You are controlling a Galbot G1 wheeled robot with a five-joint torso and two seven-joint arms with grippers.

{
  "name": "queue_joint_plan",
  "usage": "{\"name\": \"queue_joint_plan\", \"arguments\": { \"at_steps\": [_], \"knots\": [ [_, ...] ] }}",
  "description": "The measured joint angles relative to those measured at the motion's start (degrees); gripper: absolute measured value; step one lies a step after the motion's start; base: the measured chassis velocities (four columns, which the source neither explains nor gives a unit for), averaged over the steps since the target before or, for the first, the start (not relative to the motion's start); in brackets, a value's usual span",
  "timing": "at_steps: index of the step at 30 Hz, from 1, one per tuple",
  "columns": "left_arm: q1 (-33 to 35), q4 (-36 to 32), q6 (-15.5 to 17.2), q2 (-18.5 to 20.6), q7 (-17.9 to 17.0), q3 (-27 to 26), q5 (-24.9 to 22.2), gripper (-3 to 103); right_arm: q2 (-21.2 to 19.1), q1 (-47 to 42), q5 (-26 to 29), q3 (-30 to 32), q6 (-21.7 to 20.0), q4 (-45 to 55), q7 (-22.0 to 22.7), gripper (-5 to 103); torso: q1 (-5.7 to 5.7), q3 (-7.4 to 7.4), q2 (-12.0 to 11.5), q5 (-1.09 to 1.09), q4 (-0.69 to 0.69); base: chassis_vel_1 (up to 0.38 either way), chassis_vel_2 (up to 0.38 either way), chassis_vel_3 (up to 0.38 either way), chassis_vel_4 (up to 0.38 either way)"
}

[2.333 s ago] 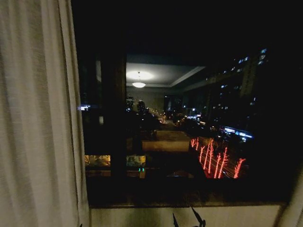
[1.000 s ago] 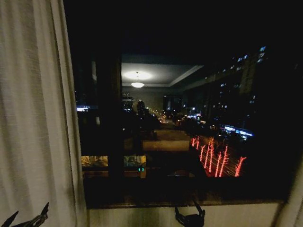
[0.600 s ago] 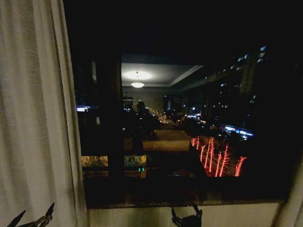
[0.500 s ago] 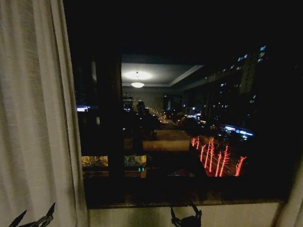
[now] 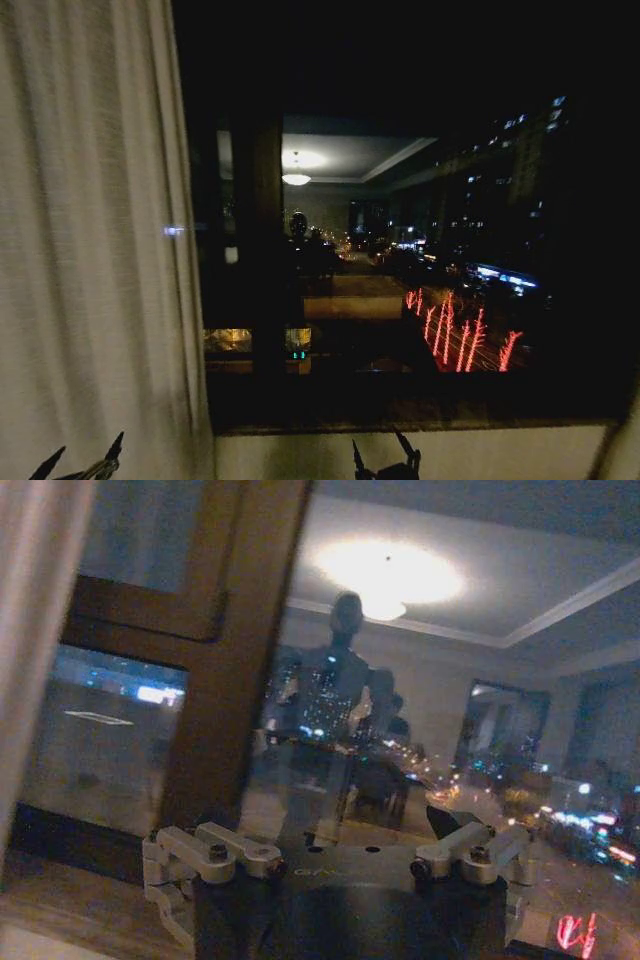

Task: Open the curtains by pulling them apart, changing their state from closed to fully open.

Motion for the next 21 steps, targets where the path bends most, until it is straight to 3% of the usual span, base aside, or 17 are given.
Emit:
{"name": "queue_joint_plan", "arguments": {
  "at_steps": [4,9,21],
  "knots": [
    [0.00,-0.07,-0.38,-0.46,0.10,0.58,0.77,100,0.01,0.55,-0.64,0.43,1.10,-0.90,-0.74,100,0.00,-0.01,0.00,-0.08,0.00,0.199,0.194,-0.220,-0.187],
    [0.27,-0.17,-0.55,-0.91,0.19,0.64,1.04,100,-0.01,0.78,-0.70,0.39,1.28,-1.27,-0.80,100,0.01,0.02,-0.01,0.00,0.00,0.133,0.150,-0.127,-0.122],
    [0.88,-0.76,-1.04,-1.92,1.41,0.41,1.69,100,0.00,1.53,-0.71,0.18,2.29,-2.65,-1.23,100,0.01,0.01,0.00,-0.04,0.00,0.043,0.039,-0.036,-0.040]
  ]
}}
